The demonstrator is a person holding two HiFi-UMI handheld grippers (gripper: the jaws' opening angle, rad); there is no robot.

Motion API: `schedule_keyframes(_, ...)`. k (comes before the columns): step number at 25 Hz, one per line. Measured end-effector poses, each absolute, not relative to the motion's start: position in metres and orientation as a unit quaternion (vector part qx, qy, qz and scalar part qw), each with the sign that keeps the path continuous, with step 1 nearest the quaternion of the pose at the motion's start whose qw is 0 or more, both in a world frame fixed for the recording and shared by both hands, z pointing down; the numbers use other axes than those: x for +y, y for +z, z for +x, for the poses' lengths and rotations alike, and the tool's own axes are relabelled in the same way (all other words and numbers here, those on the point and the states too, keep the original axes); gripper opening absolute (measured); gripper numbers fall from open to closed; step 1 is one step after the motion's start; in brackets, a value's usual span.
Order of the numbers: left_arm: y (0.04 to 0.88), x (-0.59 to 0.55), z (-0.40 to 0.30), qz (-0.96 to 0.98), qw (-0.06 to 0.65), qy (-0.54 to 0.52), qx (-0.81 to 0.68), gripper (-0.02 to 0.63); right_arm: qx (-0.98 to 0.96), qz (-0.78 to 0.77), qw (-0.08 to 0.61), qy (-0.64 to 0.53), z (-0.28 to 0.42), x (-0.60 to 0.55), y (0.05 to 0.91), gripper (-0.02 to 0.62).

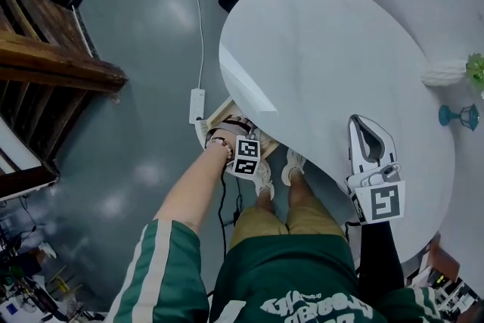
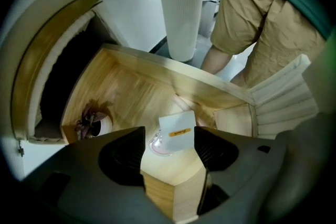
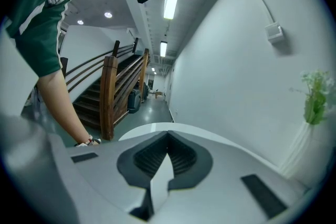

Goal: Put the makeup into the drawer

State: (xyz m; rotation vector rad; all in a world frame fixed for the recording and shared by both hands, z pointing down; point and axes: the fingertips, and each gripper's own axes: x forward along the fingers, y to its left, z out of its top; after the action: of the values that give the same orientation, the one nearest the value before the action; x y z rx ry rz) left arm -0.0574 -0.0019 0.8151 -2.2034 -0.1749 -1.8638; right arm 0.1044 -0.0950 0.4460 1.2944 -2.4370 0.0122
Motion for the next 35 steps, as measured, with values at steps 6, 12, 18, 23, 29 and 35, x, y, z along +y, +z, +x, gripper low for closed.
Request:
schedule_keyframes(6,0.774,-0.009,-0.063,-0.774,0.097,-0.625,0.018,0.301,-0.879,0.446,0.171,0.003,0.084,-0.086,0.43,0.005)
schedule_keyframes(12,0.721,-0.009,-0.067,-0.796,0.051,-0.588,0.135,0.301,-0.896,0.426,0.128,0.011,0.053,-0.076,0.402,0.005)
schedule_keyframes(18,0.638,-0.022,-0.07,-0.808,0.017,-0.511,0.293,0.299,-0.907,0.412,0.092,-0.005,0.028,-0.061,0.37,0.005)
schedule_keyframes(23,0.565,-0.034,-0.075,-0.808,0.009,-0.437,0.396,0.299,-0.913,0.4,0.074,-0.024,0.011,-0.057,0.347,0.005)
schedule_keyframes(29,0.489,-0.037,-0.097,-0.801,0.001,-0.364,0.476,0.301,-0.918,0.39,0.065,-0.027,0.002,-0.045,0.33,0.005)
schedule_keyframes(35,0.418,-0.029,-0.119,-0.797,0.001,-0.298,0.525,0.299,-0.913,0.401,0.067,-0.035,-0.006,-0.042,0.321,0.005)
